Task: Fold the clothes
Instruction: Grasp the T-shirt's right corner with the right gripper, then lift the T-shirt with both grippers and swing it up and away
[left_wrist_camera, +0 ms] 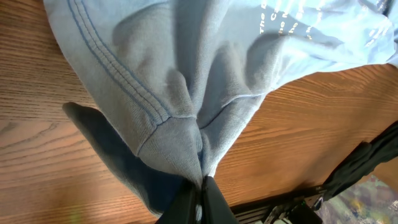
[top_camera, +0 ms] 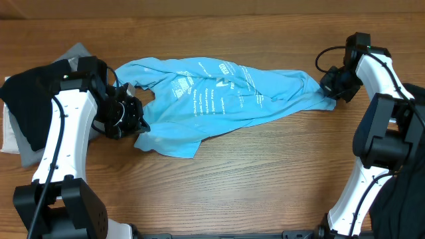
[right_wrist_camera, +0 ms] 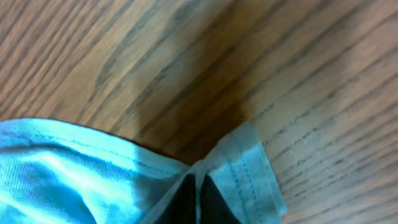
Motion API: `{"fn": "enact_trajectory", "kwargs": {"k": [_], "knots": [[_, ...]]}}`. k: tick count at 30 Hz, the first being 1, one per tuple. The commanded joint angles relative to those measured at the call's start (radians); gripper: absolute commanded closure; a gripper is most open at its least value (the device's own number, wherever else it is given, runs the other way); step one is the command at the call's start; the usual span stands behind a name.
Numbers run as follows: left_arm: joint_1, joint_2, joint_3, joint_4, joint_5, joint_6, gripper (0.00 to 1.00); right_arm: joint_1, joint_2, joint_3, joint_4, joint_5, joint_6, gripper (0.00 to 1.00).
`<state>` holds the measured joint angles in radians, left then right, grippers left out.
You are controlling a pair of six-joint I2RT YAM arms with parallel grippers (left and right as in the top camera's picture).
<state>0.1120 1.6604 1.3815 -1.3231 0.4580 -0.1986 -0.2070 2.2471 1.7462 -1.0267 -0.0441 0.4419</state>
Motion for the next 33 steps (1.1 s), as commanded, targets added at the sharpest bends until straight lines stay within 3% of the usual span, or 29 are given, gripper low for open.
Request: {"fn": "enact_trajectory", "kwargs": {"k": [1, 9, 18, 33], "knots": [[0.001, -0.021, 0.016, 0.0, 0.018, 0.015, 0.96, 0.002, -0.014, -0.002, -0.005, 0.015, 0.0, 0.96], [0.007, -0.021, 0.081, 0.017, 0.034, 0.02, 0.96, -0.065, -0.146, 0.181, -0.177, 0.036, -0.011, 0.96], [0.095, -0.021, 0.47, -0.022, 0.151, 0.019, 0.96, -0.146, -0.373, 0.439, -0.361, 0.036, -0.08, 0.96], [0.111, -0.058, 1.004, -0.064, 0.264, 0.019, 0.96, -0.198, -0.705, 0.637, -0.36, 0.036, -0.129, 0.96]]}}
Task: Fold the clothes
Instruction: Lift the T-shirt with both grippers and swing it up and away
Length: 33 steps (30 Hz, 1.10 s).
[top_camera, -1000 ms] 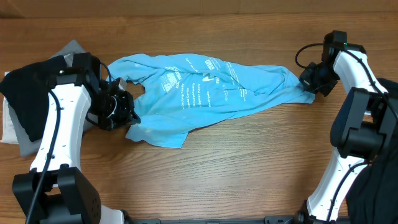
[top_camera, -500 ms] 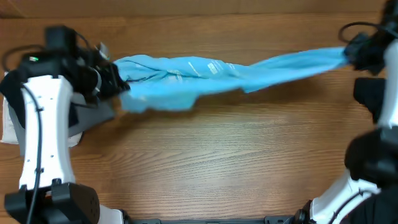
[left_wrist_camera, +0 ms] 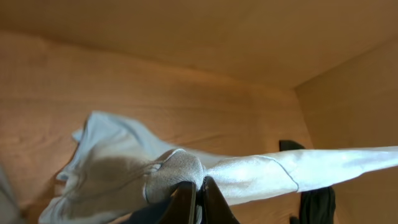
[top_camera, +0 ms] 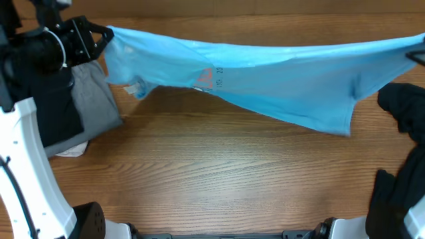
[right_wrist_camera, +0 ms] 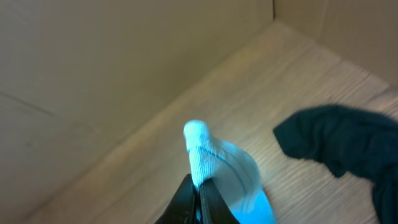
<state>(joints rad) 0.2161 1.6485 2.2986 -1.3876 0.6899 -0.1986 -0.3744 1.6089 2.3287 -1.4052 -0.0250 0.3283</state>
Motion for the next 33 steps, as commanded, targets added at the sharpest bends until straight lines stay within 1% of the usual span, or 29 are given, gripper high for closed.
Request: {"fn": "enact_trajectory", "kwargs": {"k": [1, 6, 9, 13, 17, 20, 23, 27, 29, 33], "knots": [[0.007, -0.053, 0.099, 0.001, 0.031, 0.019, 0.96, -0.035, -0.075, 0.058, 0.024, 0.017, -0.014, 0.96], [0.006, -0.073, 0.107, -0.016, -0.043, 0.013, 0.96, -0.039, -0.078, 0.06, 0.054, 0.016, -0.023, 0.96], [-0.004, -0.049, 0.104, -0.031, -0.043, 0.011, 0.96, -0.038, -0.04, 0.06, 0.047, 0.013, -0.023, 0.96], [-0.047, 0.015, 0.104, -0.029, -0.055, 0.012, 0.96, -0.037, 0.051, 0.06, 0.035, -0.014, -0.024, 0.96], [-0.109, 0.11, 0.104, -0.025, -0.147, 0.014, 0.96, -0.012, 0.174, 0.06, 0.037, -0.048, -0.069, 0.96], [-0.152, 0.206, 0.104, 0.02, -0.19, 0.023, 0.96, 0.017, 0.273, 0.06, 0.06, -0.056, -0.102, 0.96], [-0.183, 0.308, 0.104, 0.116, -0.23, 0.017, 0.96, 0.045, 0.367, 0.06, 0.132, -0.073, -0.1, 0.96], [-0.192, 0.415, 0.104, 0.312, -0.256, -0.029, 0.96, 0.066, 0.442, 0.06, 0.31, -0.15, -0.046, 0.96], [-0.181, 0.436, 0.105, 0.439, -0.257, -0.073, 0.96, 0.067, 0.443, 0.06, 0.431, -0.179, 0.027, 0.96], [-0.142, 0.434, 0.138, 0.694, -0.294, -0.218, 0.96, 0.064, 0.423, 0.106, 0.655, -0.224, 0.121, 0.96]]}}
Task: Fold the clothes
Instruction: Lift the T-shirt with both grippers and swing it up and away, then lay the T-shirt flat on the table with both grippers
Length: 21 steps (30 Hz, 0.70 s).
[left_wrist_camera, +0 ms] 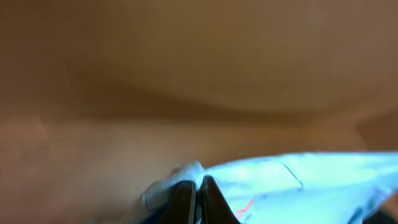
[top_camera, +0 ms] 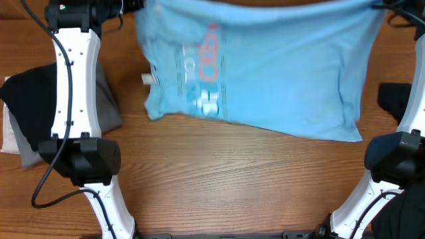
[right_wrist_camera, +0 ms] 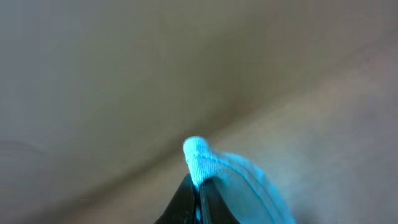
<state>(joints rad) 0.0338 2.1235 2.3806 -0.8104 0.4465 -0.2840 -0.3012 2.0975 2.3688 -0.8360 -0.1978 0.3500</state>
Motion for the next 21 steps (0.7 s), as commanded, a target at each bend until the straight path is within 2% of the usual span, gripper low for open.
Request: {"fn": "enact_trajectory", "kwargs": {"k": [1, 4, 7, 12, 15, 17, 21], "knots": [[0.054, -0.041, 0.079, 0.17, -0.062, -0.171, 0.96, -0.009, -0.07, 0.091, 0.129, -0.051, 0.105, 0.96], [0.097, -0.041, 0.167, 0.306, -0.064, -0.261, 0.96, -0.01, -0.074, 0.189, 0.2, -0.033, 0.104, 0.96], [0.138, -0.041, 0.263, 0.394, -0.03, -0.337, 0.96, -0.013, -0.074, 0.281, 0.196, 0.018, 0.096, 0.96], [0.169, -0.041, 0.364, 0.349, 0.103, -0.328, 0.96, -0.034, -0.074, 0.322, 0.079, 0.029, 0.067, 0.96], [0.167, -0.041, 0.374, 0.222, 0.237, -0.284, 0.96, -0.038, -0.074, 0.319, -0.069, 0.092, 0.031, 0.96], [0.151, -0.04, 0.369, 0.049, 0.313, -0.201, 0.96, -0.038, -0.07, 0.316, -0.179, 0.156, -0.023, 0.96], [0.104, -0.032, 0.358, -0.351, 0.25, 0.009, 0.96, -0.038, -0.056, 0.293, -0.376, 0.237, -0.107, 0.96]]}}
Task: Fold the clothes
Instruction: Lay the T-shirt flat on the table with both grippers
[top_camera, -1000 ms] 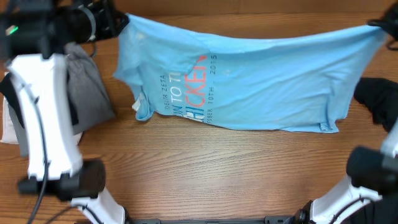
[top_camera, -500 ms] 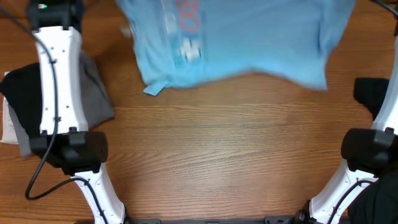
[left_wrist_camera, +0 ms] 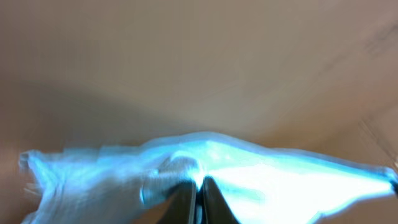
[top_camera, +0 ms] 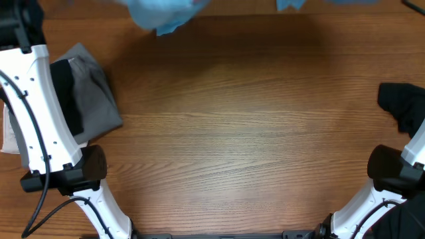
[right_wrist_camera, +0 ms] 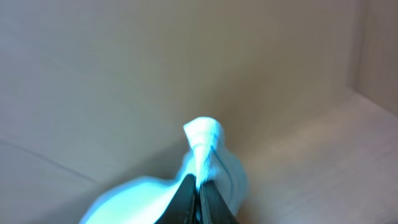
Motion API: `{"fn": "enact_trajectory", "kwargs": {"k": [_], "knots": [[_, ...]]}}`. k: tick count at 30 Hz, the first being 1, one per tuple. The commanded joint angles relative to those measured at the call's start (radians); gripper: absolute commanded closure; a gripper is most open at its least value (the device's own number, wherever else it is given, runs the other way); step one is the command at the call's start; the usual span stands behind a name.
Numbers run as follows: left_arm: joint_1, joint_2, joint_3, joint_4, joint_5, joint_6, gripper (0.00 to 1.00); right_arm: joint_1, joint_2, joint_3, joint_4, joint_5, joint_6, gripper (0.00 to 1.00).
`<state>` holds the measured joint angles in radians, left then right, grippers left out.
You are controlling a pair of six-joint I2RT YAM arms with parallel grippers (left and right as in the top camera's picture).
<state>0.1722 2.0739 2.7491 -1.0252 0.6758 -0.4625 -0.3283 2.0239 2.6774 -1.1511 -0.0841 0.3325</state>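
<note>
The light blue T-shirt is lifted almost out of the overhead view; only blurred scraps show along the top edge. In the left wrist view my left gripper is shut on a bunched part of the T-shirt, which stretches away blurred to both sides. In the right wrist view my right gripper is shut on another bunched corner of the T-shirt. Neither gripper itself shows in the overhead view.
A grey garment with a black one on it lies at the table's left side beside my left arm. A black garment lies at the right edge. Brown cardboard walls stand behind the table.
The shirt hung spread over the back half of the table; now it is raised nearly out of the overhead view. Both grippers stay shut on it, and both wrist views are blurred.
The shirt first lay crumpled on the table with both grippers shut on its left and right ends. Then it hung stretched between them above the table, then hung spread with its print showing. Now it is almost out of the overhead view.
</note>
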Motion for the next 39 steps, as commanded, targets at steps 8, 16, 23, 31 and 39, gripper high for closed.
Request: {"fn": "enact_trajectory", "kwargs": {"k": [8, 16, 23, 31, 39], "knots": [[-0.165, 0.084, -0.103, -0.65, -0.229, 0.354, 0.96, -0.011, 0.064, -0.199, -0.374, 0.136, -0.099, 0.96], [-0.297, 0.097, -0.432, -0.665, -0.253, 0.352, 0.96, -0.019, 0.064, -0.506, -0.486, 0.221, -0.1, 0.96], [-0.322, 0.069, -0.701, -0.665, -0.39, 0.283, 0.96, -0.076, 0.064, -0.698, -0.491, 0.249, -0.065, 0.96], [-0.303, -0.084, -0.955, -0.61, -0.485, 0.208, 0.96, -0.178, 0.063, -0.842, -0.489, 0.259, -0.018, 0.96], [-0.285, -0.342, -1.262, -0.471, -0.5, 0.127, 0.96, -0.223, 0.036, -0.932, -0.46, 0.246, 0.013, 0.96]]}}
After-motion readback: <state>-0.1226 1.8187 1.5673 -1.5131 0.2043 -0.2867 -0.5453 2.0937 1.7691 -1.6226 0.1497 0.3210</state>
